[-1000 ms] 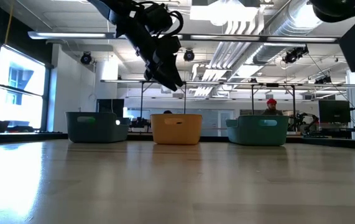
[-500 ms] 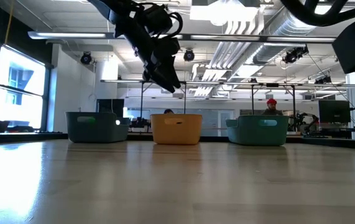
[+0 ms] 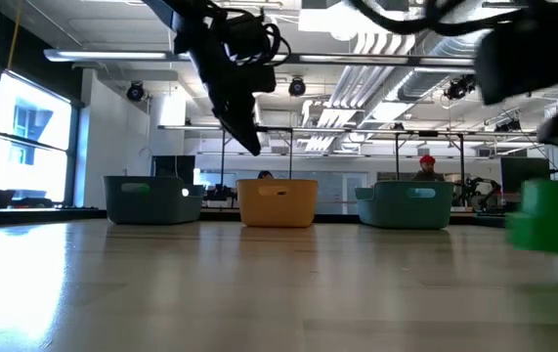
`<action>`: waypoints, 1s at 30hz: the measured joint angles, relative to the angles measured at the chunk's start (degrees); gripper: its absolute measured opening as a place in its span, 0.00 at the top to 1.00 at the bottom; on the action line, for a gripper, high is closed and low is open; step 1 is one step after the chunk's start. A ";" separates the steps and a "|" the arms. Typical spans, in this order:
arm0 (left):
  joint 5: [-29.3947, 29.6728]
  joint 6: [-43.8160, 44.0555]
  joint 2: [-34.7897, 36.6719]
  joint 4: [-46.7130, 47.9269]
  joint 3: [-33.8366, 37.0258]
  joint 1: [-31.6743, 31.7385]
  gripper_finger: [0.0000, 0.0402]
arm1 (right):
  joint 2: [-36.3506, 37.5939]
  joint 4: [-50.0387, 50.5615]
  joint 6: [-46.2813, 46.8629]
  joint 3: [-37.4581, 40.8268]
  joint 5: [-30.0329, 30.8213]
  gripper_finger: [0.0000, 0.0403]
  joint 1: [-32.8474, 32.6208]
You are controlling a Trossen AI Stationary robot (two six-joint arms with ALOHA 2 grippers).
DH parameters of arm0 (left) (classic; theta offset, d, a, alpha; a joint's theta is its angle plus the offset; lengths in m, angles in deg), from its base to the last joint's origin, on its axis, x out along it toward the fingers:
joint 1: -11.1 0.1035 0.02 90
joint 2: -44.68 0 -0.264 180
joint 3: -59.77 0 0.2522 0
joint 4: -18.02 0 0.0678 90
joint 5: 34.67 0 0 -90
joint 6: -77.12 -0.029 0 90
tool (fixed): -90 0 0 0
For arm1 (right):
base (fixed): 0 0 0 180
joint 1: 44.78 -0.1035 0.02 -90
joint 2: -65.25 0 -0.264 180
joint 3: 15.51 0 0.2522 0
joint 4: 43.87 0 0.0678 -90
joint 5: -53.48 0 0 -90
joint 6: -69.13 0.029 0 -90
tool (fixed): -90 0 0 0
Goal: Sort & place blocks by color
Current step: Put the green game piece into the blue bin
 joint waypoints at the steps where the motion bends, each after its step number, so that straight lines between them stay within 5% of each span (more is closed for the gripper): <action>1: 0.00 -1.02 0.00 0.29 0.00 -0.41 0.44 | 0.47 -0.22 0.14 0.00 1.66 0.74 0.41; 12: -0.12 -9.20 0.00 0.49 0.00 -7.44 0.44 | 6.79 0.49 -2.74 0.00 13.11 0.74 5.16; 30: -7.54 -3.52 0.01 -8.68 0.00 -20.26 0.44 | 17.67 1.01 -18.20 -0.02 21.79 0.74 12.72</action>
